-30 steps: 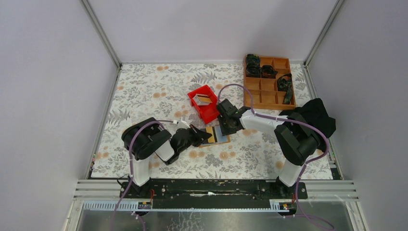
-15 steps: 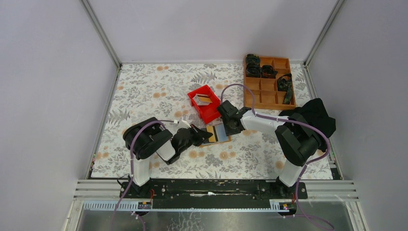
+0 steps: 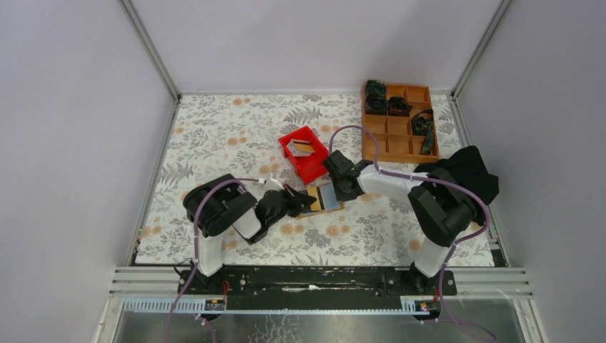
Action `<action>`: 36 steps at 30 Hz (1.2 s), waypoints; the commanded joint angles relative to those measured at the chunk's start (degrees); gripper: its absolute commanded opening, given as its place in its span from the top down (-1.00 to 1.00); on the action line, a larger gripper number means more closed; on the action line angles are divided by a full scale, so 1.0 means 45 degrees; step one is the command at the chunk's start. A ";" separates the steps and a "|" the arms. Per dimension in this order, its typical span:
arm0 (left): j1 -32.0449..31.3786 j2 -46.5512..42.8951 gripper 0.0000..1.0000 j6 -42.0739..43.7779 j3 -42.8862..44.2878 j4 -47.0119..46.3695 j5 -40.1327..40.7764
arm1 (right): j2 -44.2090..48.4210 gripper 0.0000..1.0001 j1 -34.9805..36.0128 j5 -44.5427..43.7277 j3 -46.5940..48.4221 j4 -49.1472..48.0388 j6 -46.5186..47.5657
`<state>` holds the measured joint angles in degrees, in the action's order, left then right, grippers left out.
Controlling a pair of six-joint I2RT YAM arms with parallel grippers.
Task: Put the credit cards into the card holder
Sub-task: Insert the credit card into the card holder.
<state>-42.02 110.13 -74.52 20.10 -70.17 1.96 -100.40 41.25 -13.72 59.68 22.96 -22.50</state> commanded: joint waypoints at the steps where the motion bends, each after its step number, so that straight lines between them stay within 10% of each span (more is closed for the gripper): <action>1: -0.0076 0.0420 1.00 0.0262 0.0082 0.0807 0.0468 | -0.0217 0.78 0.0004 -0.0235 -0.0248 0.0454 -0.0015; 23: -0.0640 0.1002 0.99 -0.0259 0.0519 0.0710 0.0746 | -0.0422 0.85 0.0011 0.0337 -0.0469 0.0464 -0.0240; 36: -0.0828 -0.0265 0.32 0.0913 0.1069 0.3805 0.0518 | -0.0501 0.85 0.0012 0.0395 -0.0393 0.0411 -0.0264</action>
<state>-45.19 110.78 -75.94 24.01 -66.61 4.08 -100.51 41.25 -13.43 59.27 22.90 -22.79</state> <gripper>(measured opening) 0.306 0.077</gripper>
